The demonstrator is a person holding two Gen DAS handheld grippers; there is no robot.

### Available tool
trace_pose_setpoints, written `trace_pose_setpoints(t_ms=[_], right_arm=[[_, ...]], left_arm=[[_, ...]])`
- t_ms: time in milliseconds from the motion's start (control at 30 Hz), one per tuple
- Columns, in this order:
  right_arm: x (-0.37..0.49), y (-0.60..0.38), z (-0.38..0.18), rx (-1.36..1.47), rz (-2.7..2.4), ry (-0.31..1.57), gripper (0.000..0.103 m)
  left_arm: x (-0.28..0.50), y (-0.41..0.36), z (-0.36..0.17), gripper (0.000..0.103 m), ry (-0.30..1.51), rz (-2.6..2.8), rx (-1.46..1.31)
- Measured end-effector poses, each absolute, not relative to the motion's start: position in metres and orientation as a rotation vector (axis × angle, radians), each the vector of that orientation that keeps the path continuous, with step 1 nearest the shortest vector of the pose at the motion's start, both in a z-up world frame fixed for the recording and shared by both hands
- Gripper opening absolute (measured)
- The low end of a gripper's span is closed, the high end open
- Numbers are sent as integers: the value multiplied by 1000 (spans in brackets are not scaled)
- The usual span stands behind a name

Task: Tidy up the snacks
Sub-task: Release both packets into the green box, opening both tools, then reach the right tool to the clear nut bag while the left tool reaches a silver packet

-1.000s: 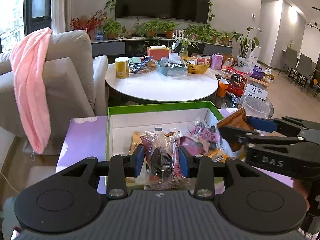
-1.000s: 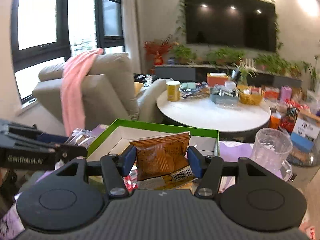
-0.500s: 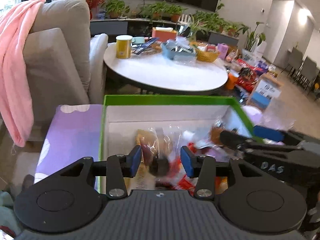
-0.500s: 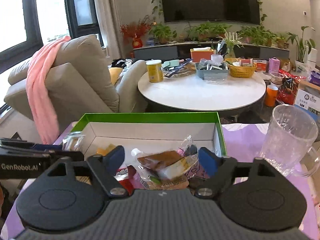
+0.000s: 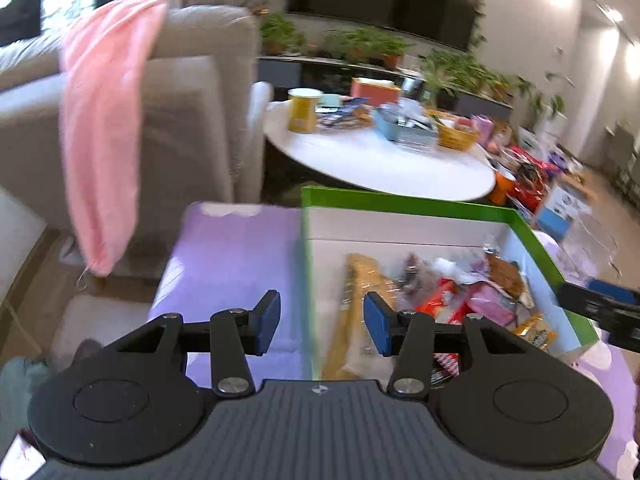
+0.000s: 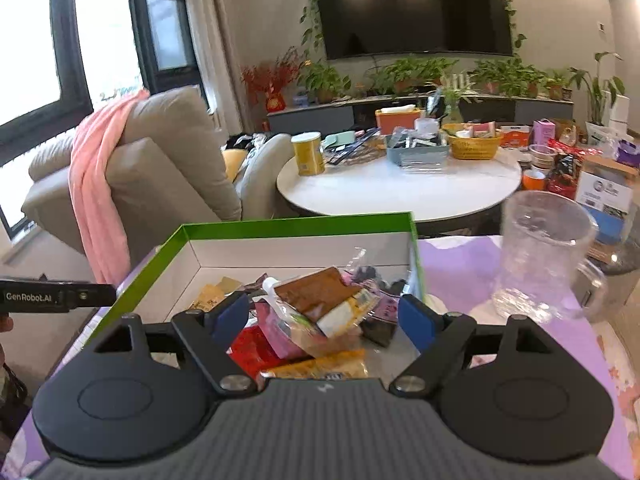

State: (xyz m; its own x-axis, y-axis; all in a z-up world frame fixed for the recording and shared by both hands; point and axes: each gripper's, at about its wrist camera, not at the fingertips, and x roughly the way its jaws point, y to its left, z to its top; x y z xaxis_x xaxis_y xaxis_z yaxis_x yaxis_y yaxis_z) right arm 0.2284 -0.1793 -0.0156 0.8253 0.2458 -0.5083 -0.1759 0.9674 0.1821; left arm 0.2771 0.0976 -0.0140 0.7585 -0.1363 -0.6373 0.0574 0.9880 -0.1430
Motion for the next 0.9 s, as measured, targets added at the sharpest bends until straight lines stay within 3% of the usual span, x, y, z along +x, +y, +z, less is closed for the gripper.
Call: trace_pose_setpoints(t_ms=[333,633,900], right_arm=[[186,-190,-18,57,200,560,84],[184,-211,-38,58,109,670,84],[170,-209,-57,-20,152,721,84]], left_arm=[[247,144,-56,42,782,-75,-288],[246,128,-77,40,840,-84,-219],[183,110,-78,40,876,-251,-105]])
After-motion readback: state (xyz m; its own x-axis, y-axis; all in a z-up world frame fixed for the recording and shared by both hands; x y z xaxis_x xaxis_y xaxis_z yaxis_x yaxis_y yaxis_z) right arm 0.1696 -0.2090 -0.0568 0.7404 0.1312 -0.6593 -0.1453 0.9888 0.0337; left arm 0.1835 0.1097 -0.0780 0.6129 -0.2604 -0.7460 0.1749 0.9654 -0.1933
